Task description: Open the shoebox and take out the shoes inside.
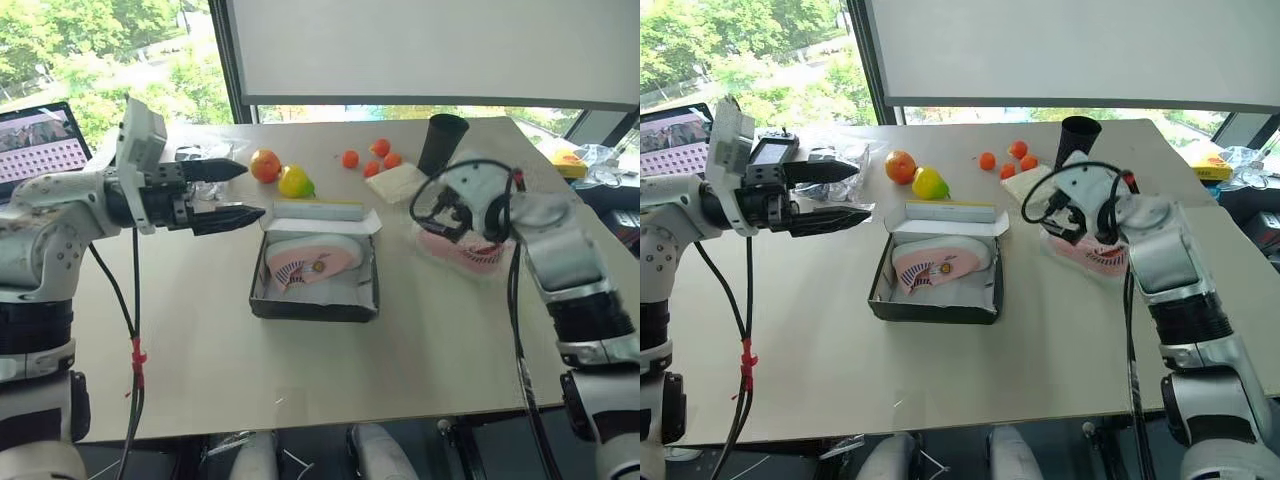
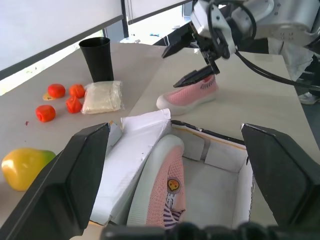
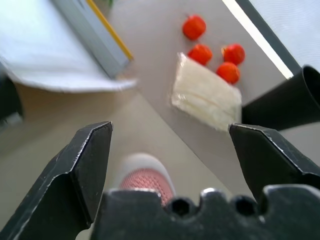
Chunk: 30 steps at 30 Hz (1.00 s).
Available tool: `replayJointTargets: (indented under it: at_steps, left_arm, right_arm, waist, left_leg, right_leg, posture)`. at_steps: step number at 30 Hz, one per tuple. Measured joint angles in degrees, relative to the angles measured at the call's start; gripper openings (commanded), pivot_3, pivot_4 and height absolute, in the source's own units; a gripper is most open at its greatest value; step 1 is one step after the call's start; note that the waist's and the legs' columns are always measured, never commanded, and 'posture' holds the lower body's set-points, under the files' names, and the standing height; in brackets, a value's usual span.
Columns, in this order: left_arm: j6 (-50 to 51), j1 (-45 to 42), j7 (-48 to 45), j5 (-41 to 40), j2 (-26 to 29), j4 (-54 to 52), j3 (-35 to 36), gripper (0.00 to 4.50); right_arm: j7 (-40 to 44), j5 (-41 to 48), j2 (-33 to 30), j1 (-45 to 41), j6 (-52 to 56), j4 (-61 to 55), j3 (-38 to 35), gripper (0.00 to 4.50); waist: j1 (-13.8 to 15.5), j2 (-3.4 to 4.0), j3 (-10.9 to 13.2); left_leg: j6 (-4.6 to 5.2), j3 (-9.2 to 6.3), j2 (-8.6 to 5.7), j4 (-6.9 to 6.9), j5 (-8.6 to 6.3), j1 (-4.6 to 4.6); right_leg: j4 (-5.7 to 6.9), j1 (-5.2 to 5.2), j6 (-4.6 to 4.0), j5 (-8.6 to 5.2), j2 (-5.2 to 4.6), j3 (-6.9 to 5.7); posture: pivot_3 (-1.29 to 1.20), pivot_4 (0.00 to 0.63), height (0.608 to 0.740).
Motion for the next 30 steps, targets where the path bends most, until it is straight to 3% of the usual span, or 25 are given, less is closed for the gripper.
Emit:
replayJointTargets:
  at_steps: [5,13,19,30]
  left_arm:
    - [-0.4,2.6,1.0,1.5,2.0,-0.3,0.7,4.50]
    - [-3.4,9.7,0.7,4.9,4.5,-0.3,1.3,4.50]
    - [-3.6,10.8,1.3,5.7,4.9,-1.1,1.5,4.50]
    - [-3.4,12.5,2.7,5.7,5.2,-2.9,3.0,4.50]
  right_arm:
    - [6.4,6.6,4.0,-5.9,6.5,-3.2,3.2,4.46]
    - [11.7,6.7,9.9,-7.0,3.4,-1.4,14.2,4.46]
    - [11.0,-1.2,16.1,-7.7,-11.3,6.4,22.0,4.46]
    - [8.9,-18.5,19.2,-7.7,-46.3,17.1,32.2,4.46]
  waist:
    - [0.3,0.00,0.0]
    - [0.6,0.00,0.0]
    - [0.6,-0.01,0.0]
    - [0.5,-0.04,0.0]
  left_leg:
    - [0.00,-0.05,0.00,0.00,0.00,0.00]
    - [0.00,-0.05,0.01,0.01,0.00,-0.06]
    - [-0.01,-0.05,0.02,0.01,0.00,-0.07]
    - [-0.03,-0.07,0.03,0.01,0.01,-0.04]
  right_leg:
    - [0.01,0.03,-0.01,0.00,-0.01,-0.08]
    - [0.02,-0.05,-0.03,0.01,-0.01,-0.12]
    - [0.04,-0.08,-0.03,0.01,-0.01,-0.15]
    - [0.22,-0.13,-0.05,0.02,-0.02,-0.17]
  posture:
    - [0.00,0.150,0.723]
    - [0.00,0.150,0.723]
    - [0.00,0.150,0.723]
    - [0.00,0.150,0.723]
